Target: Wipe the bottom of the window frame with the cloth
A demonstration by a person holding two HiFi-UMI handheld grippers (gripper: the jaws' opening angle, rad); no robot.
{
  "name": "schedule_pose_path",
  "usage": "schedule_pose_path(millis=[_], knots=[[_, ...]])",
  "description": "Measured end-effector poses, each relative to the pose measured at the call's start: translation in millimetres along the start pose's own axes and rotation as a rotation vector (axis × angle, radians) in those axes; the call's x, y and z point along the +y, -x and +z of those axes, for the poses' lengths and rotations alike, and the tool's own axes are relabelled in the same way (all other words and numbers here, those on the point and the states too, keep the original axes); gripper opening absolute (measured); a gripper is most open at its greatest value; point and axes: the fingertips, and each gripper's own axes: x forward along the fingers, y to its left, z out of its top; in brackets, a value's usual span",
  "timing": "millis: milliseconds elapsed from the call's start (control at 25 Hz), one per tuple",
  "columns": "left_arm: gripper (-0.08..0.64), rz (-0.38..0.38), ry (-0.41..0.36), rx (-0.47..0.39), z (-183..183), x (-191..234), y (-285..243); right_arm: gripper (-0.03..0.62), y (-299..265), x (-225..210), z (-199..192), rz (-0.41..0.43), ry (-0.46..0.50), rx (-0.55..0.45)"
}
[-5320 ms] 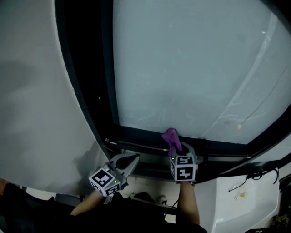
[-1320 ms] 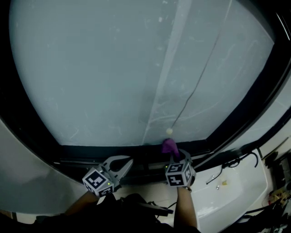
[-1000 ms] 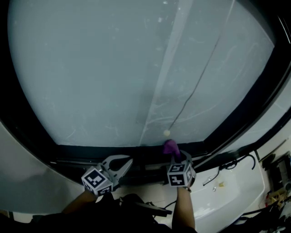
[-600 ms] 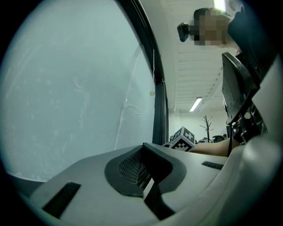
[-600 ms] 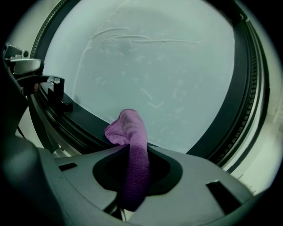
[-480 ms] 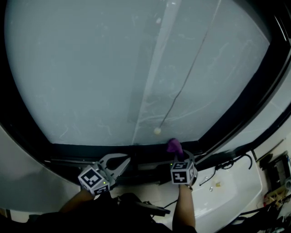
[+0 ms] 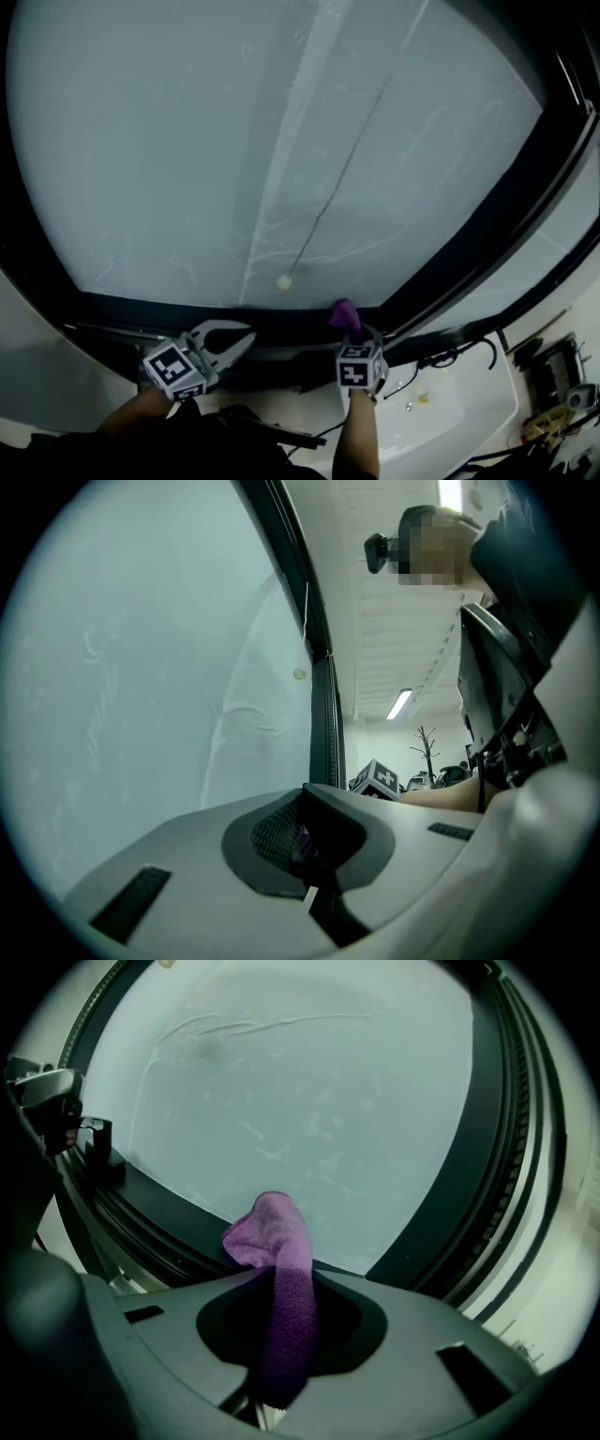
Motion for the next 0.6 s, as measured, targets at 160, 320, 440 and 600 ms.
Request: schedule_pose_path(millis=[160,320,440,600], knots=[[0.002,0.022,0.006,0.014,-3,5,-1,0.081,-3,-12,-4,-0.007,-0.003,0.012],[0.002,0.027,0.040,-0.002,-3,7,0,0.081,-4,-14,-4,0.002,-0.014,0.016],[0.001,0.033,0.020,0.004,-4,8,-2,0.080,-6,-20,-5,-0.009,-0.013,0.020],[0.000,0.063,0.012,0.012,-4,10,-3,0.081,-9,-26,-8,-0.034,-0.010,0.027]])
